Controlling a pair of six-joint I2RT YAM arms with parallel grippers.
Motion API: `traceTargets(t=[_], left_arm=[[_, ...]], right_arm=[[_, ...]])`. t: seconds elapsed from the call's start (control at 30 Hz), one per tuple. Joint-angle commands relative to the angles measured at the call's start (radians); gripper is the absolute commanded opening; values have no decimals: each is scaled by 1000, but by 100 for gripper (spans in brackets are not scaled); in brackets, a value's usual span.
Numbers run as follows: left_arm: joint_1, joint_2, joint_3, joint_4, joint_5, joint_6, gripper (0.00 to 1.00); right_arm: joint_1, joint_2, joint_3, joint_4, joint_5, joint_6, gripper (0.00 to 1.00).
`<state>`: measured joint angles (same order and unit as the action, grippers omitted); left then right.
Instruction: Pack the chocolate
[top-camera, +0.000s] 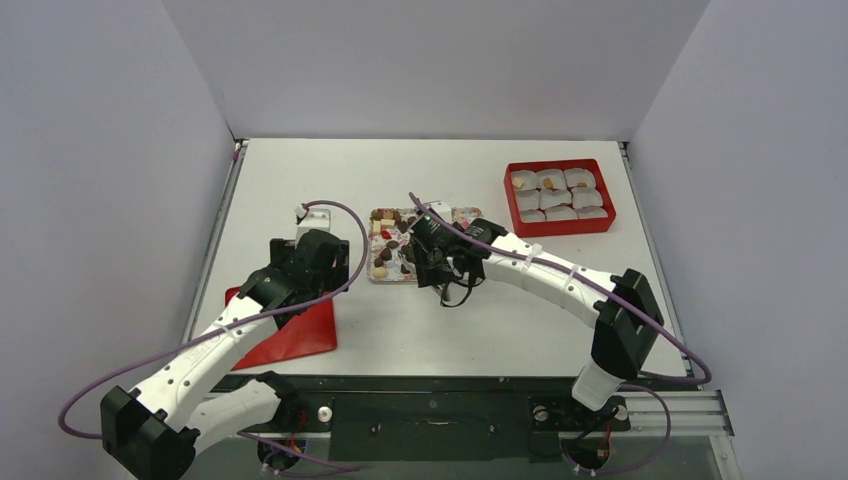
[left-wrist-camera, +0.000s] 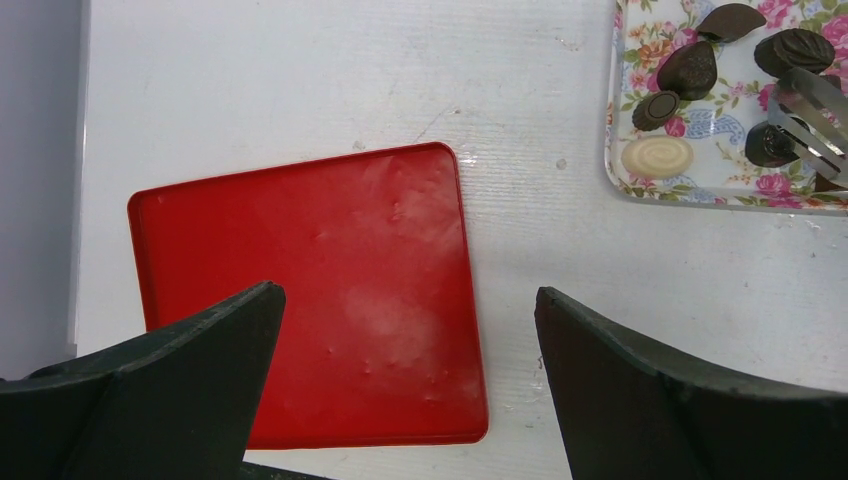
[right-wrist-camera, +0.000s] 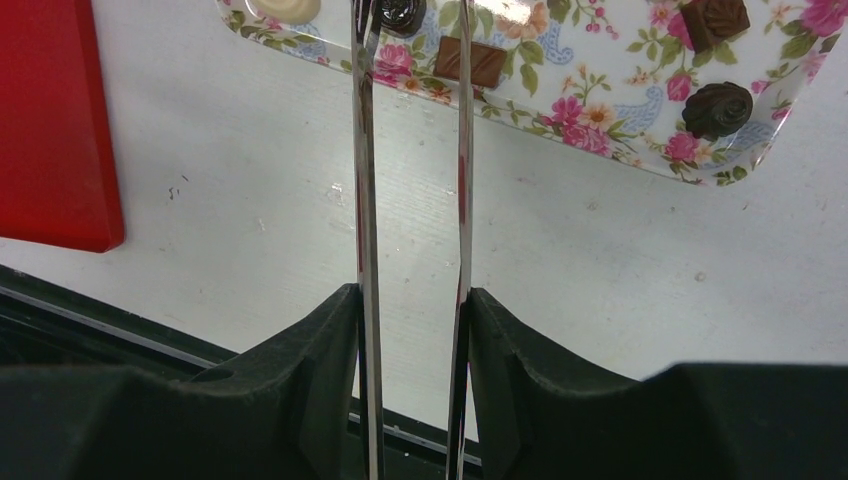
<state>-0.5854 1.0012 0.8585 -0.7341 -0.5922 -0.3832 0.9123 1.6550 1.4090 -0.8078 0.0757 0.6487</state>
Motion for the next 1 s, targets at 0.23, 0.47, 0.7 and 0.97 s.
traceTargets(t=[0.23,0.47,0.7,0.97], left_arm=[[7,-30,19,9,13,-1,96],[7,-33,18,12,20,0,96],[7,-30,19,13,22,2,96],[7,-30,18,12,23,2,96]], right_arm=[[5,60,85,33,50,15,38],[-6,82,86,39,62,24,36],[-9,86,73,51,52,30,33],[-10,47,86,32,57,30,26]])
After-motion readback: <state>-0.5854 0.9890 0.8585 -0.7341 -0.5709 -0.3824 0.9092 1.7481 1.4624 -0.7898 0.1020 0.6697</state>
